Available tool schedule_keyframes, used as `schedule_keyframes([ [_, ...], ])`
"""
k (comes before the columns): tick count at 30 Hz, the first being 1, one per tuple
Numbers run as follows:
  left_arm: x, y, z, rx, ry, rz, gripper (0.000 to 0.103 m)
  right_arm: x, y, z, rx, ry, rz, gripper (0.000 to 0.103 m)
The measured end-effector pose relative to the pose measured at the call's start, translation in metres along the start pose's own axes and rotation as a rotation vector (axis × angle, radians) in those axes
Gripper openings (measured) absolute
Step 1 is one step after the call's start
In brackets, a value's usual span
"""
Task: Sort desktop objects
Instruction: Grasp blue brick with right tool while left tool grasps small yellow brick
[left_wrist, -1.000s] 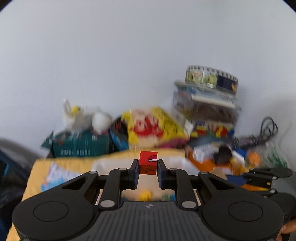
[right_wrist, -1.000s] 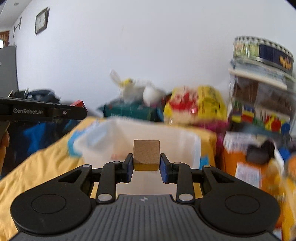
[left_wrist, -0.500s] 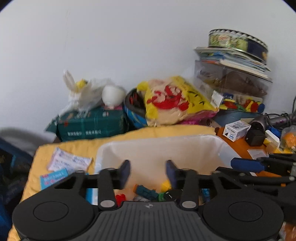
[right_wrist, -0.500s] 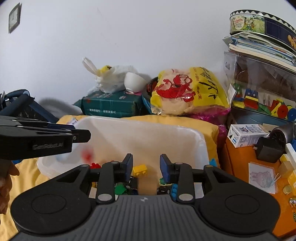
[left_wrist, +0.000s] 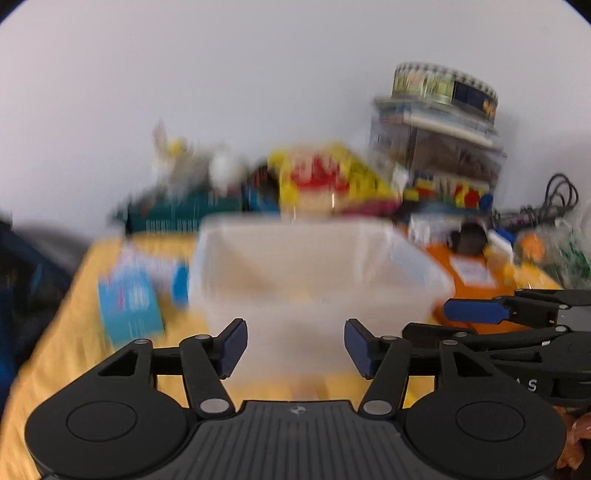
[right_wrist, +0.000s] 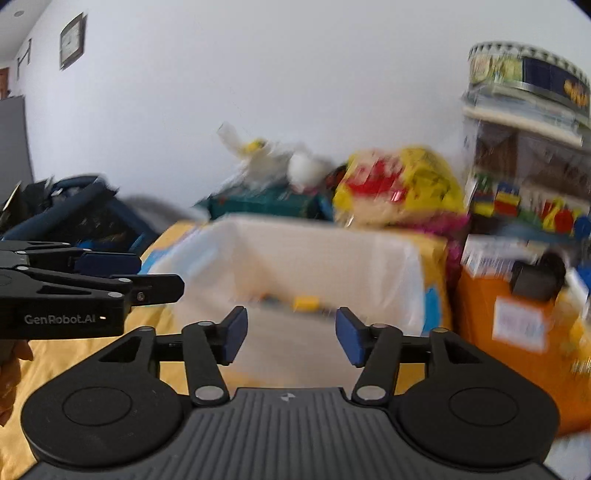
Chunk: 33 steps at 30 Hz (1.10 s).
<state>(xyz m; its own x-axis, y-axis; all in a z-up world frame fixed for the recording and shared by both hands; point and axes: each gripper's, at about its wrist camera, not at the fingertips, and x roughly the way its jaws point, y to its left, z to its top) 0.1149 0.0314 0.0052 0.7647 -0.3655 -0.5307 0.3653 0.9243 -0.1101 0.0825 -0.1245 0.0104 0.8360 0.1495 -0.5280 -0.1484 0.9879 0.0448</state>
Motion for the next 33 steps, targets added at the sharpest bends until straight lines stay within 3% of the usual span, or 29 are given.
schedule_keyframes([
  [4,0.009,0.003,-0.044,-0.01,0.12,0.02,0.062,0.013,0.008,-0.041,0.015,0.147,0.026,0.056],
  [9,0.011,0.011,-0.078,-0.04,0.211,0.007,0.062,0.034,0.01,-0.065,-0.005,0.238,0.022,0.051],
  [14,0.007,0.014,-0.084,-0.046,0.217,0.007,0.062,0.063,0.007,-0.07,-0.005,0.271,-0.01,0.049],
  [18,0.005,0.013,-0.083,-0.032,0.212,-0.002,0.062,0.075,0.011,-0.081,-0.025,0.298,-0.036,0.041],
  [22,0.009,0.011,-0.084,-0.018,0.223,-0.011,0.062,0.075,0.011,-0.083,-0.052,0.27,-0.026,0.038],
  [30,0.04,0.014,-0.087,0.036,0.246,0.035,0.062,0.038,0.015,-0.079,-0.041,0.352,0.052,0.035],
  [33,0.047,0.025,-0.083,-0.048,0.242,0.041,0.06,0.02,0.02,-0.083,-0.115,0.358,0.043,0.035],
])
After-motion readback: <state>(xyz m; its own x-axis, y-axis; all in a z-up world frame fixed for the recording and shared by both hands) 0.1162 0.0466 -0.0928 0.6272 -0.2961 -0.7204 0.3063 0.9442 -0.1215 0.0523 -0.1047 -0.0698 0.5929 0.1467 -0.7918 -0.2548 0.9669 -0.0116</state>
